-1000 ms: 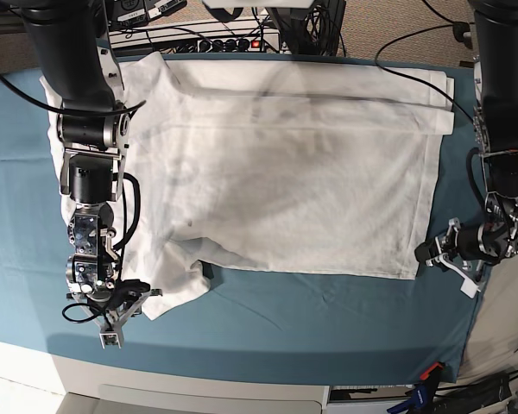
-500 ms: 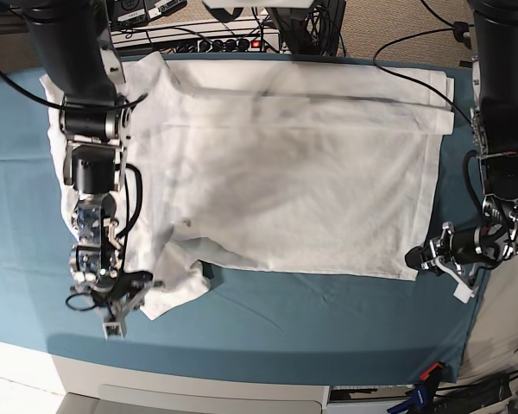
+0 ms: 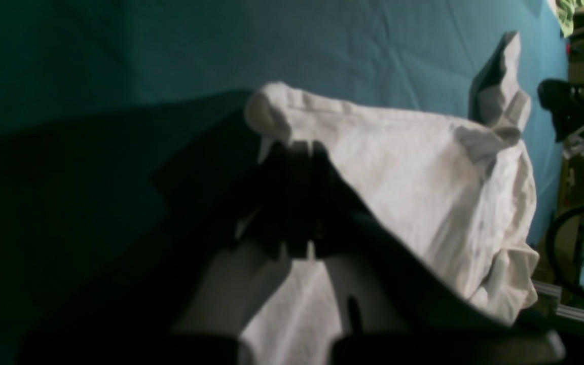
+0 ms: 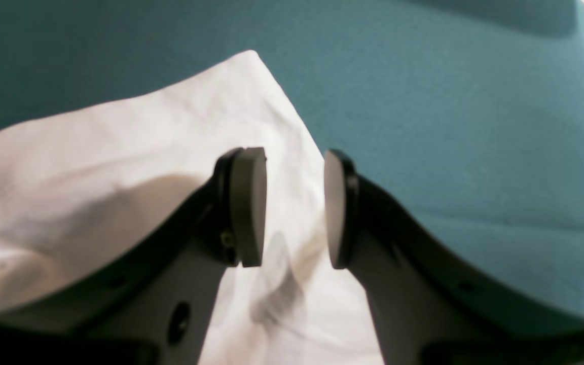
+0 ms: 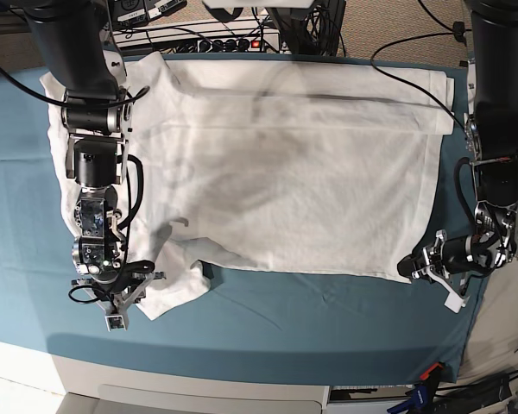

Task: Fold the T-shirt properly
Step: 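Grasp the sleeve with the right gripper and the hem corner with the left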

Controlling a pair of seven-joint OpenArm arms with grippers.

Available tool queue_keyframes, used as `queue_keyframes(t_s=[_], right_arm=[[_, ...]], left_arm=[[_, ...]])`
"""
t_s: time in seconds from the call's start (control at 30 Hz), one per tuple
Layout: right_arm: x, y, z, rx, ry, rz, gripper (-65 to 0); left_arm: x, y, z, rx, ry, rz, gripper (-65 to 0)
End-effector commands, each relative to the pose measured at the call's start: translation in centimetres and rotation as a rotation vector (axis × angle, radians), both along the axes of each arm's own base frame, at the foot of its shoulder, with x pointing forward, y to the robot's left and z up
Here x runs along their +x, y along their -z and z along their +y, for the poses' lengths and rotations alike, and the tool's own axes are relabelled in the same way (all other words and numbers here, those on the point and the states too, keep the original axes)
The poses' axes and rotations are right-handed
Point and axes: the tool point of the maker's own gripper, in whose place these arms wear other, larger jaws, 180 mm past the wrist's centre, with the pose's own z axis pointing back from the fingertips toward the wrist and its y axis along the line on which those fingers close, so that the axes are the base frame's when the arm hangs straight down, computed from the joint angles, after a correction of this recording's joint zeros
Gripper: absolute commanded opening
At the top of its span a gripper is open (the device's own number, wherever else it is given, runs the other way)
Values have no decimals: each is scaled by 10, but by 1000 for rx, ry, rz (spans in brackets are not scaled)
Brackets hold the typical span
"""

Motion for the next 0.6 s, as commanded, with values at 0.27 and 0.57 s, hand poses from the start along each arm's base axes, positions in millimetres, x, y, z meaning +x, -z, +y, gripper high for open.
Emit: queue_keyframes(t_s=[0.27, 0.57], right_arm=[[7, -36, -49, -184, 164, -62, -407], [-18, -44, -119, 104, 350, -96, -325]], left_arm=[[19, -27, 7, -8, -19, -78, -650], [19, -28, 6, -14, -18, -82, -650]])
